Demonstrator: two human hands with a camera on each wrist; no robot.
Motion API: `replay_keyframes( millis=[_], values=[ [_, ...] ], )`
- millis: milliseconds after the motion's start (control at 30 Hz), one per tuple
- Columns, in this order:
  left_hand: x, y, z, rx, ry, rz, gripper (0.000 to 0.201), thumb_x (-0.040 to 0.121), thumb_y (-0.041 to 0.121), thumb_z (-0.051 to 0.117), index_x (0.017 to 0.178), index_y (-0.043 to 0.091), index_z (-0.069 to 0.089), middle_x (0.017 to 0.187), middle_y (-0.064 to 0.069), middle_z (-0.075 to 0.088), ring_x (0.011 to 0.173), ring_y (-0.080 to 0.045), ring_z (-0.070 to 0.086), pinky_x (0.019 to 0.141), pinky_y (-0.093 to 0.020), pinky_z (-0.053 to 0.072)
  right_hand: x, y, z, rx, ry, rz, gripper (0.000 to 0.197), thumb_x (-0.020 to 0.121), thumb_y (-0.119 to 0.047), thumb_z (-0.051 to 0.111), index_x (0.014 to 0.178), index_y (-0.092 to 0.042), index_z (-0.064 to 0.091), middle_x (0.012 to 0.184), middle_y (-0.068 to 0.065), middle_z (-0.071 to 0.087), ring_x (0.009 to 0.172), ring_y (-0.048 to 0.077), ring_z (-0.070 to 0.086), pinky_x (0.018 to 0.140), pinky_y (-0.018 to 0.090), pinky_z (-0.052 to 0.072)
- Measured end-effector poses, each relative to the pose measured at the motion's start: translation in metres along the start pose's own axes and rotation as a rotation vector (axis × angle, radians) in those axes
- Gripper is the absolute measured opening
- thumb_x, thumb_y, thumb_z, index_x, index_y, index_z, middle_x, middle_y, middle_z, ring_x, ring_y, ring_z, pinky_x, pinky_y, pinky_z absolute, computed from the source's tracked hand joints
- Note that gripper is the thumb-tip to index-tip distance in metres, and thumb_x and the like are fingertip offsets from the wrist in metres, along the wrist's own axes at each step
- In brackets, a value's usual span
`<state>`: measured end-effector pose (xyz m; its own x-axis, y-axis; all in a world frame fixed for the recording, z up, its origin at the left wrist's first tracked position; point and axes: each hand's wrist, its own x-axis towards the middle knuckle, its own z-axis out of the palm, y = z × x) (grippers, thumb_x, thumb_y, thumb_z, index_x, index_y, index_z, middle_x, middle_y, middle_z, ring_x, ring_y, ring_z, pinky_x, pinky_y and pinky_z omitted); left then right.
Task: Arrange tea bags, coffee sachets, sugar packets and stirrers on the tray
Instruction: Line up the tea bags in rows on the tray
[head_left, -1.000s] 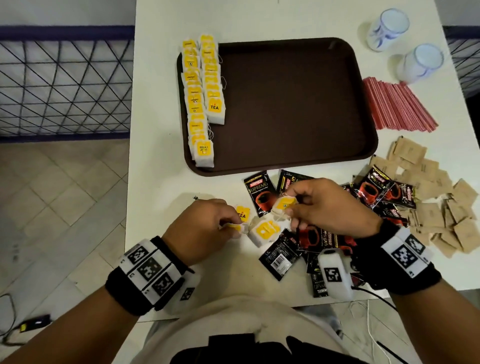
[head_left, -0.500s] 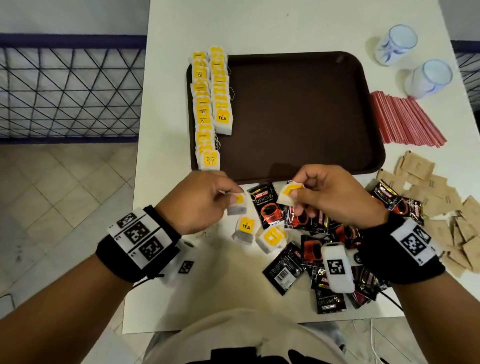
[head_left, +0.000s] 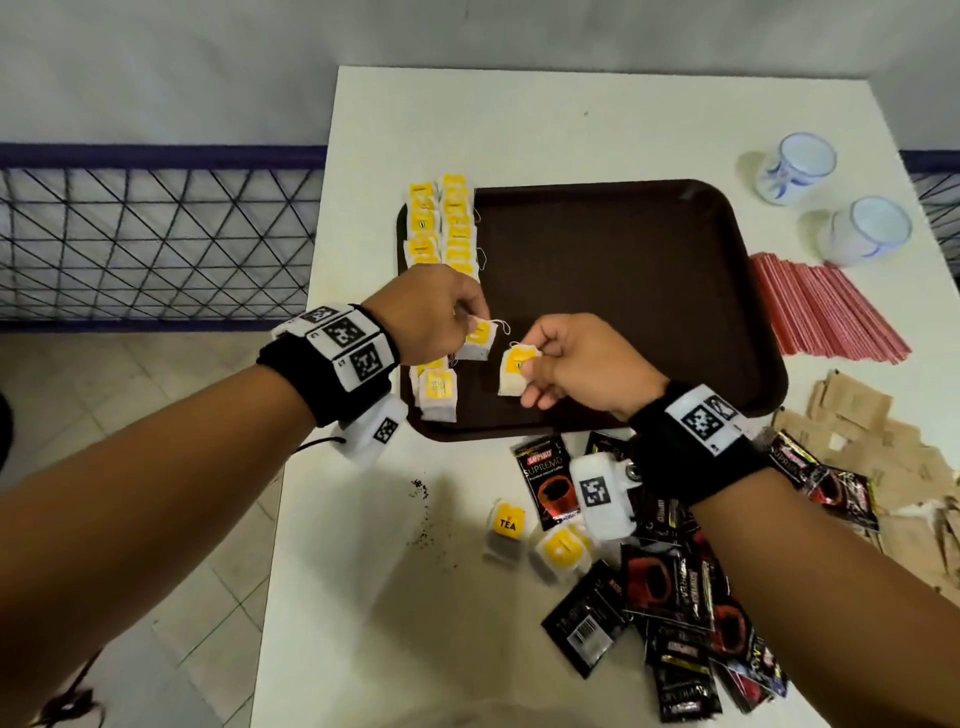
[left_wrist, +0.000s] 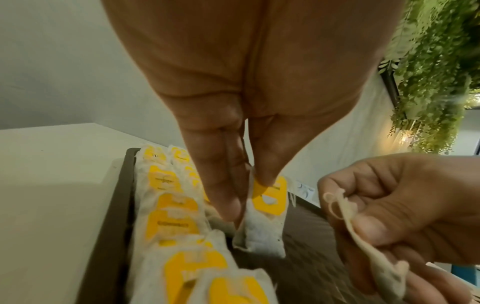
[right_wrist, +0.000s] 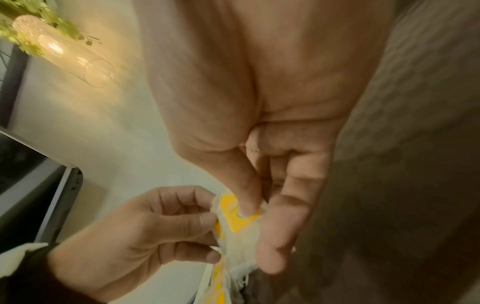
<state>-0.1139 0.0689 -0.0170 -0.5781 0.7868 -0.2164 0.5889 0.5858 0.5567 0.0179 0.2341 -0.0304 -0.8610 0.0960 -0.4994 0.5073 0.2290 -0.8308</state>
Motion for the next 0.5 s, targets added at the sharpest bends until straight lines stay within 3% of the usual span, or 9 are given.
replay_keyframes(
  millis=[167,333,500],
  values=[
    [0.012,-0.004,0.001,0.007,-0.014,-0.023,0.014,0.086,0.012,0.064,0.09,0.021,0.073,0.082,0.009,0.066,0.075,-0.005,0.057,0.07,-0.023,0.043,0.023,-0.001,0.011,-0.01,0.008,0.042,0.005,0.094,0.002,0.061,0.092,-0.002,0.059,0.074,0.02,0.068,0.058,0.019,0.07,0.05,0.024,0.057],
    [0.018,-0.01,-0.005,0.011,0.009,-0.076,0.012,0.086,0.014,0.067,0.092,0.021,0.075,0.073,0.02,0.059,0.078,-0.006,0.059,0.075,-0.025,0.048,0.037,-0.004,0.017,0.017,0.019,0.062,0.01,0.092,0.004,0.063,0.101,0.008,0.06,0.079,0.026,0.066,0.055,0.017,0.069,0.049,0.023,0.056],
    [0.021,-0.013,-0.009,0.035,0.076,-0.061,0.019,0.088,0.012,0.063,0.099,0.016,0.077,0.092,0.004,0.072,0.088,-0.01,0.062,0.083,-0.024,0.047,0.048,-0.01,0.022,0.056,0.033,0.065,0.013,0.094,0.006,0.059,0.106,0.01,0.058,0.082,0.031,0.065,0.054,0.017,0.07,0.051,0.024,0.058]
  ],
)
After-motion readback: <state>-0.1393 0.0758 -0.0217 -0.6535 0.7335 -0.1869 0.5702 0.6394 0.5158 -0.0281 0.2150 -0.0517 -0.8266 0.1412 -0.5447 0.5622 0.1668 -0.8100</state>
